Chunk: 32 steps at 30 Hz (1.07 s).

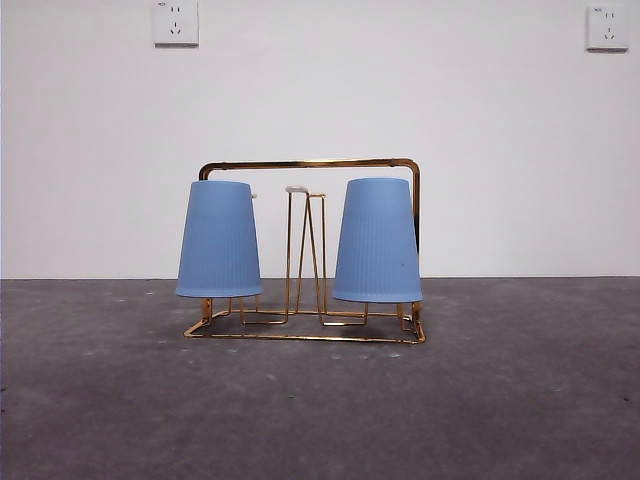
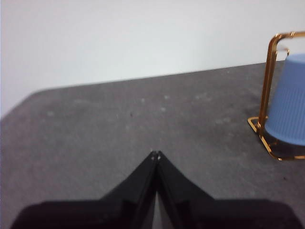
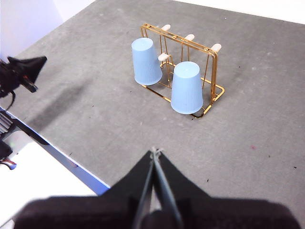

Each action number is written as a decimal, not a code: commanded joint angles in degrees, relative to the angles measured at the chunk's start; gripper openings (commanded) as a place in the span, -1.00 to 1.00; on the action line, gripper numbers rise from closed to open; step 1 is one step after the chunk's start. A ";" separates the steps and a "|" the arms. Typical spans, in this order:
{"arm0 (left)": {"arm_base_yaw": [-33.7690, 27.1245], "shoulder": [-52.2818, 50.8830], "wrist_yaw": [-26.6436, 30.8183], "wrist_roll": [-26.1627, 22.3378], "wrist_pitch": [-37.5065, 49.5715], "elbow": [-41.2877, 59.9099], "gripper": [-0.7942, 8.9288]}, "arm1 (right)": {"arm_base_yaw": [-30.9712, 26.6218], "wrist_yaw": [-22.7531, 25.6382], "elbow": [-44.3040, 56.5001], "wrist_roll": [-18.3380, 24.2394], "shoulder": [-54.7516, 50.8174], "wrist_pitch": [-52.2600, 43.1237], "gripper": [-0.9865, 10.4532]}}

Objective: Pick up cup 1,put cup 1 in the cup rack,pick up cup 2,put cup 2 in the cup rack

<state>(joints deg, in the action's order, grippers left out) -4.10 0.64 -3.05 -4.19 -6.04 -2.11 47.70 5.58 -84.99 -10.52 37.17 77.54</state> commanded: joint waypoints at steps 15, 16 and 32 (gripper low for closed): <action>-0.11 -0.35 -0.31 2.67 -3.37 1.68 -0.84 | -0.04 0.04 0.39 0.04 0.09 1.33 -0.83; -0.11 -0.33 -0.31 2.67 -3.37 1.68 -0.84 | -0.04 0.04 0.39 0.04 0.09 1.33 -0.83; -0.11 0.00 -0.31 2.67 -3.37 1.68 -0.84 | -0.13 0.07 0.39 0.28 0.09 1.33 -0.83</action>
<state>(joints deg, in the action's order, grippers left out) -4.10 0.64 -3.18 -1.87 -9.78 -1.04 47.68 5.61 -84.99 -10.48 37.26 77.56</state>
